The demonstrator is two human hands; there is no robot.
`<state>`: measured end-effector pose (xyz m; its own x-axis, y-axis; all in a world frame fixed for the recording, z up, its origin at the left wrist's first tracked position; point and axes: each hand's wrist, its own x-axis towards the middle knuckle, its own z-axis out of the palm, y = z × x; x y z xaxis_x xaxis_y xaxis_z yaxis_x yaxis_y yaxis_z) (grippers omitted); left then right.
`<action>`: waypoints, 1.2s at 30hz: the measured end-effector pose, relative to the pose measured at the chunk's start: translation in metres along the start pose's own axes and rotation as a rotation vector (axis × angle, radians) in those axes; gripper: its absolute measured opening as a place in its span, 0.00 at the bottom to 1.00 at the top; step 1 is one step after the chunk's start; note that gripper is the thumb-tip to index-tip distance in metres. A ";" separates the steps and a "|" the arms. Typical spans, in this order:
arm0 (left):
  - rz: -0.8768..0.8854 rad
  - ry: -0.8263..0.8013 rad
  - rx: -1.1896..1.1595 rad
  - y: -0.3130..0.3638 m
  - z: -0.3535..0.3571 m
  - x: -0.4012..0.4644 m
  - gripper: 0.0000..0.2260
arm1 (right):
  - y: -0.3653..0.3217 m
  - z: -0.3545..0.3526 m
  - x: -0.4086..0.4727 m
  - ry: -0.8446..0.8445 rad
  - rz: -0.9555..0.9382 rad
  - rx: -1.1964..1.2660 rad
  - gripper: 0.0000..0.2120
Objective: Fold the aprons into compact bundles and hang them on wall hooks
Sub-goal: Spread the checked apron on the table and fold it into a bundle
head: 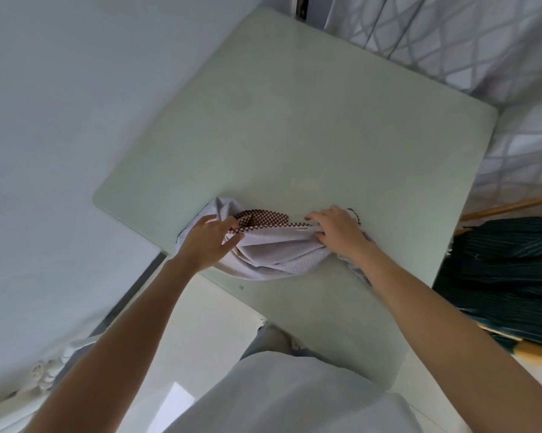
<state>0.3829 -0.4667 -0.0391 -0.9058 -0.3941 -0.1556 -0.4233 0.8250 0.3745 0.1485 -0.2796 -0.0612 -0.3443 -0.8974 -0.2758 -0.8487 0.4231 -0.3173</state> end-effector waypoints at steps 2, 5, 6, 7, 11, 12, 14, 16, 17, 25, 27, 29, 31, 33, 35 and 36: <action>-0.029 0.023 0.007 0.002 -0.007 -0.003 0.27 | 0.003 -0.012 -0.004 0.102 0.001 0.058 0.16; -0.062 0.048 0.010 0.006 -0.019 -0.006 0.23 | 0.013 -0.042 -0.010 0.162 -0.004 0.182 0.11; -0.094 0.023 0.024 0.008 -0.024 -0.007 0.19 | 0.019 -0.055 -0.012 0.141 -0.012 0.261 0.10; -0.135 -0.017 0.041 0.007 -0.026 -0.005 0.18 | 0.024 -0.065 -0.014 0.093 -0.011 0.362 0.09; -0.260 0.040 0.114 0.008 -0.030 -0.004 0.13 | 0.035 -0.101 -0.028 -0.095 0.014 0.682 0.07; -0.274 0.121 0.125 0.010 -0.033 -0.002 0.11 | 0.037 -0.107 -0.030 -0.091 0.017 0.718 0.07; -0.312 0.306 0.174 0.014 -0.044 0.004 0.08 | 0.043 -0.117 -0.031 -0.026 0.037 0.781 0.06; -0.329 0.458 0.230 0.019 -0.061 0.015 0.08 | 0.051 -0.125 -0.026 0.072 0.063 0.782 0.06; -0.328 0.509 0.237 0.020 -0.068 0.021 0.08 | 0.056 -0.130 -0.023 0.115 0.068 0.735 0.05; -0.315 0.553 0.099 0.019 -0.115 0.133 0.11 | 0.074 -0.165 0.048 0.572 0.171 0.113 0.08; -0.240 0.531 0.020 0.010 -0.117 0.167 0.10 | 0.084 -0.170 0.073 0.684 0.262 -0.027 0.07; -0.160 0.496 -0.068 0.004 -0.111 0.192 0.12 | 0.092 -0.170 0.089 0.732 0.354 -0.098 0.07; -0.072 0.399 -0.158 -0.001 -0.098 0.217 0.17 | 0.102 -0.165 0.105 0.718 0.453 -0.098 0.06; 0.007 0.284 -0.191 -0.009 -0.077 0.238 0.23 | 0.108 -0.151 0.119 0.666 0.557 -0.063 0.08; -0.001 0.241 -0.167 -0.019 -0.057 0.249 0.23 | 0.108 -0.132 0.129 0.601 0.595 -0.015 0.11; -0.032 0.238 -0.148 -0.025 -0.048 0.251 0.22 | 0.106 -0.122 0.133 0.563 0.579 -0.003 0.13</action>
<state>0.1672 -0.6055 -0.0433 -0.8544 -0.5179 0.0431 -0.4287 0.7493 0.5047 -0.0364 -0.3697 -0.0205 -0.8794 -0.4647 0.1036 -0.4749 0.8403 -0.2613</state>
